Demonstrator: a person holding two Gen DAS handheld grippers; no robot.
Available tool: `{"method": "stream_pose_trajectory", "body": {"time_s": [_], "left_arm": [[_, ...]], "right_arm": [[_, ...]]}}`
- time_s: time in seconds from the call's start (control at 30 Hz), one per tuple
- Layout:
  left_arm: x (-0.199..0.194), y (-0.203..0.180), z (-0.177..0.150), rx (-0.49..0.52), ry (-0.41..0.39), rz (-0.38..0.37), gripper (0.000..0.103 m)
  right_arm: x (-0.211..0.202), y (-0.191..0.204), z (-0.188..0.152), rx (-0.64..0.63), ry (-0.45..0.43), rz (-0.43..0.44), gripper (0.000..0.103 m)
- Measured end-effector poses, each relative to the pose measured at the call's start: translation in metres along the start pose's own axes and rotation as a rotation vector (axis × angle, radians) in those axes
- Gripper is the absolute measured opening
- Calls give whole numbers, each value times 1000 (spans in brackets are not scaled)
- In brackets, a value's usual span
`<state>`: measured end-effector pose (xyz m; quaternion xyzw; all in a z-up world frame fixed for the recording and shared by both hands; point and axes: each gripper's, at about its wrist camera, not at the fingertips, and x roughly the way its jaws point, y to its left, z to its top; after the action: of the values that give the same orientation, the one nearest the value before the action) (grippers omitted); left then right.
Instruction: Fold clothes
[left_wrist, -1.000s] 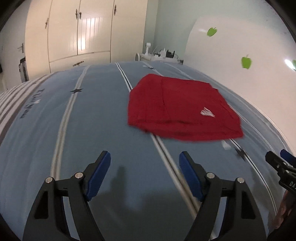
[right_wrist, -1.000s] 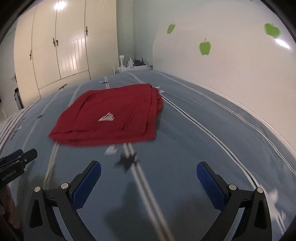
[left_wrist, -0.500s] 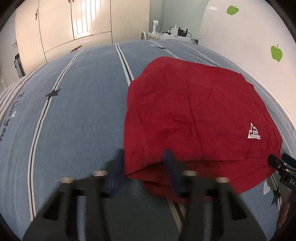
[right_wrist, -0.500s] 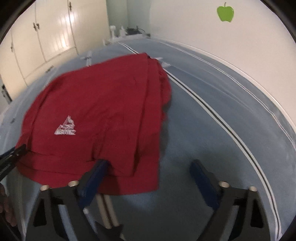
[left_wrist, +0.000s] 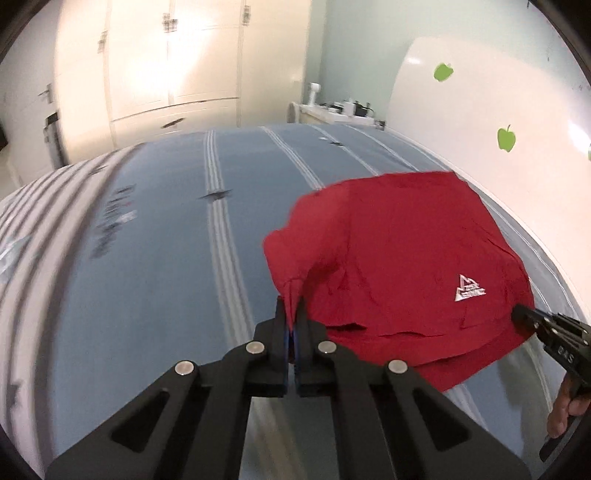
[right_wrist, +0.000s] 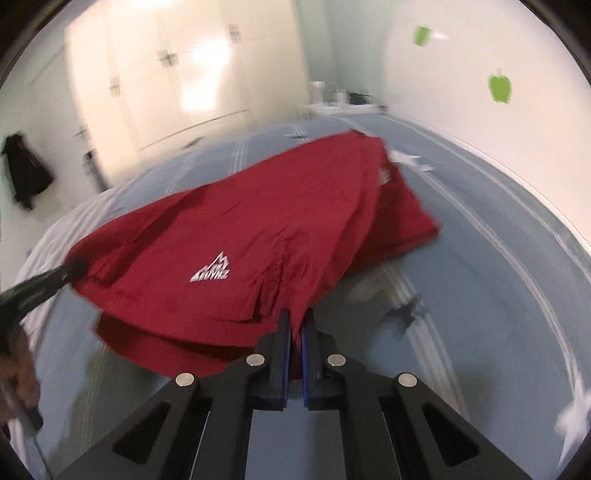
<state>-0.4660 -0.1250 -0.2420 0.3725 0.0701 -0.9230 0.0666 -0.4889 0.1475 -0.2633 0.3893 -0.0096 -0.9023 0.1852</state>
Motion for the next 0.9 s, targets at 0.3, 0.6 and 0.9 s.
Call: {"method": "stream_pose_trajectory", "body": {"time_s": [0.3, 0.6, 0.9], "left_arm": [[-166, 169, -146, -53, 128, 186, 0], [-310, 289, -282, -102, 160, 391, 0], [-382, 307, -348, -126, 19, 463, 34]], "right_arm": [[-119, 224, -172, -111, 170, 260, 4], [-198, 423, -304, -391, 189, 544, 6], [-235, 412, -338, -447, 12, 455, 41]]}}
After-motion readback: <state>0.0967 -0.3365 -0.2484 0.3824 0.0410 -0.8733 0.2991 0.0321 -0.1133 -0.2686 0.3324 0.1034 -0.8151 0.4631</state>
